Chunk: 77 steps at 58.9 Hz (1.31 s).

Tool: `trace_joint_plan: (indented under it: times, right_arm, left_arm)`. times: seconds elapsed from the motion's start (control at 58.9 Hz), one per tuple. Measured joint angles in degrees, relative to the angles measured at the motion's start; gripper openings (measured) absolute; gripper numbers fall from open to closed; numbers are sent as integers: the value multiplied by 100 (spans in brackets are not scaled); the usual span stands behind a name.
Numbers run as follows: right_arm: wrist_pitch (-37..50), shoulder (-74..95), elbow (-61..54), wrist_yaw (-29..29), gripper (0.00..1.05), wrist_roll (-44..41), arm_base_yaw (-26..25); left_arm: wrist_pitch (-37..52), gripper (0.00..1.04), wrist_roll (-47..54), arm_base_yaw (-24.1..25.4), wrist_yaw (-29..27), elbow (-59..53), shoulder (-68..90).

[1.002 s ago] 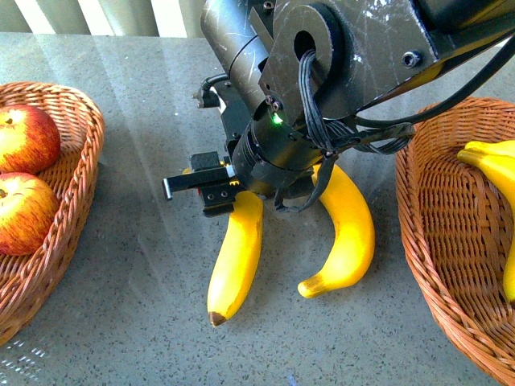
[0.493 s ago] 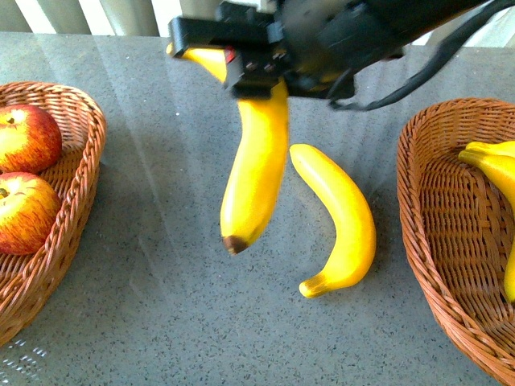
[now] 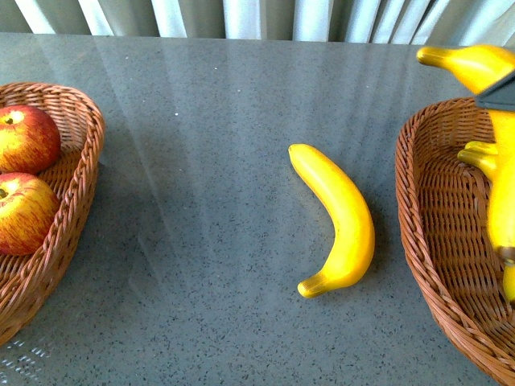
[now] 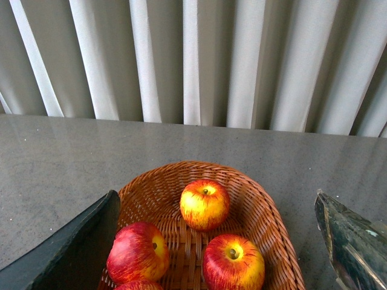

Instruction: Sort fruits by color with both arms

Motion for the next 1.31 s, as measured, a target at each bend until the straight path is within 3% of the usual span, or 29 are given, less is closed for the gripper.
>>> trace_joint_plan:
  times: [0.357,0.696,0.781,0.9,1.308]
  right_arm:
    - [153,341,-297,144,34,-595,-483]
    - [160,420,-289,483,86,-645,-227]
    - [107,330,-289,577,97,-505,-17]
    - [-42,90,-267,647,95,-160,431]
    - [-398,-212,-68,1777,96,1779,2612]
  left_arm:
    - [0,96,0,0,0,0,0]
    - [0,96,0,0,0,0,0]
    - [0,96,0,0,0,0,0]
    - [0,96,0,0,0,0,0]
    - [0,96,0,0,0,0,0]
